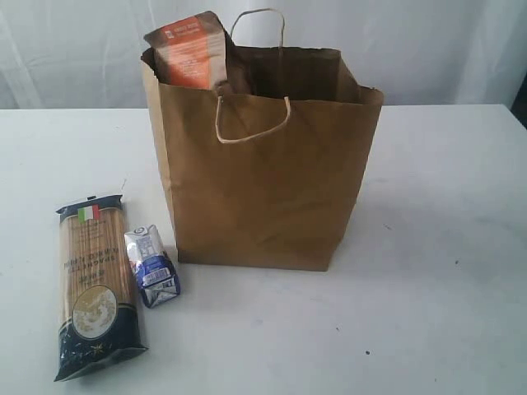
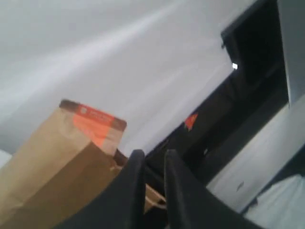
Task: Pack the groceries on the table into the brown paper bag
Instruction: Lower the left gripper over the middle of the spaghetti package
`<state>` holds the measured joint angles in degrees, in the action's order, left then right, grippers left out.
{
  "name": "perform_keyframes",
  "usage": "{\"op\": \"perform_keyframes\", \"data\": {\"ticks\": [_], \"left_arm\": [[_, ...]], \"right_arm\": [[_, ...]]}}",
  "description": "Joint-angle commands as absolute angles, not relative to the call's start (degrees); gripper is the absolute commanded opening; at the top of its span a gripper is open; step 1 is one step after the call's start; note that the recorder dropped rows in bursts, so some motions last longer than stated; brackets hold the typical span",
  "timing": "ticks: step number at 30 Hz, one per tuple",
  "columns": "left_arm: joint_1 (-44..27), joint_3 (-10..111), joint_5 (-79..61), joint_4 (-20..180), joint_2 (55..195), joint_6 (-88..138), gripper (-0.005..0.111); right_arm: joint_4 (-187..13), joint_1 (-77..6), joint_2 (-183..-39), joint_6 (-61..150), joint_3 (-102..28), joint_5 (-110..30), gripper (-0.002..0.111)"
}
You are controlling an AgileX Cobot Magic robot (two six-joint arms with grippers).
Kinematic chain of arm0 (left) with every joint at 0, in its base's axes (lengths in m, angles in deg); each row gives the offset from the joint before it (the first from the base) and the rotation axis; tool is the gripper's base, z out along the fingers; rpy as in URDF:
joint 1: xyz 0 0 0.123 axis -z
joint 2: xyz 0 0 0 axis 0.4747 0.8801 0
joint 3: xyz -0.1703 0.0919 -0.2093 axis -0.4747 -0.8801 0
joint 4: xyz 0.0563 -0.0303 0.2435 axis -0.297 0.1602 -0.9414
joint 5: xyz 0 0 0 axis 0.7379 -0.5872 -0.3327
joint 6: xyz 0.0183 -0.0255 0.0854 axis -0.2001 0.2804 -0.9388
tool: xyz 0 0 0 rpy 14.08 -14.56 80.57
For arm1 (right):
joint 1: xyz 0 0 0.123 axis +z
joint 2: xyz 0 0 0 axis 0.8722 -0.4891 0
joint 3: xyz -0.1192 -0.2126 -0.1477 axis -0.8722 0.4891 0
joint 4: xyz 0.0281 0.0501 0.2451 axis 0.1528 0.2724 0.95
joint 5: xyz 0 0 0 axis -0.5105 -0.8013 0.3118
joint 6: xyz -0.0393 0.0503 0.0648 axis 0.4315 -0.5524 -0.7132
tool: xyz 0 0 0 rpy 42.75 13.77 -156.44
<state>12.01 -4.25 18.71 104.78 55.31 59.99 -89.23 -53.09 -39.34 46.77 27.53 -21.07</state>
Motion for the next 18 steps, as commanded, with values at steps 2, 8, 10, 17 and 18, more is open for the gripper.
{"op": "perform_keyframes", "data": {"ticks": [2, 8, 10, 17, 18], "left_arm": [[12.36, 9.79, -2.12, 111.89, 64.57, 45.21, 0.021], [11.32, 18.48, -14.67, 111.23, 91.65, 40.13, 0.021], [6.91, 21.84, -19.56, 106.18, 98.69, 40.62, 0.021], [-11.03, 38.06, -39.69, 82.41, 108.39, 53.06, 0.031], [-11.68, 38.78, -40.89, 85.41, 108.93, 52.12, 0.041]], "right_arm": [[-89.36, -53.34, -38.99, 46.46, 27.81, -21.19, 0.0], [-89.36, -53.34, -38.99, 46.46, 27.81, -21.19, 0.0], [-89.36, -53.34, -38.99, 46.46, 27.81, -21.19, 0.0], [-89.36, -53.34, -38.99, 46.46, 27.81, -21.19, 0.0], [-89.36, -53.34, -38.99, 46.46, 27.81, -21.19, 0.0]]}}
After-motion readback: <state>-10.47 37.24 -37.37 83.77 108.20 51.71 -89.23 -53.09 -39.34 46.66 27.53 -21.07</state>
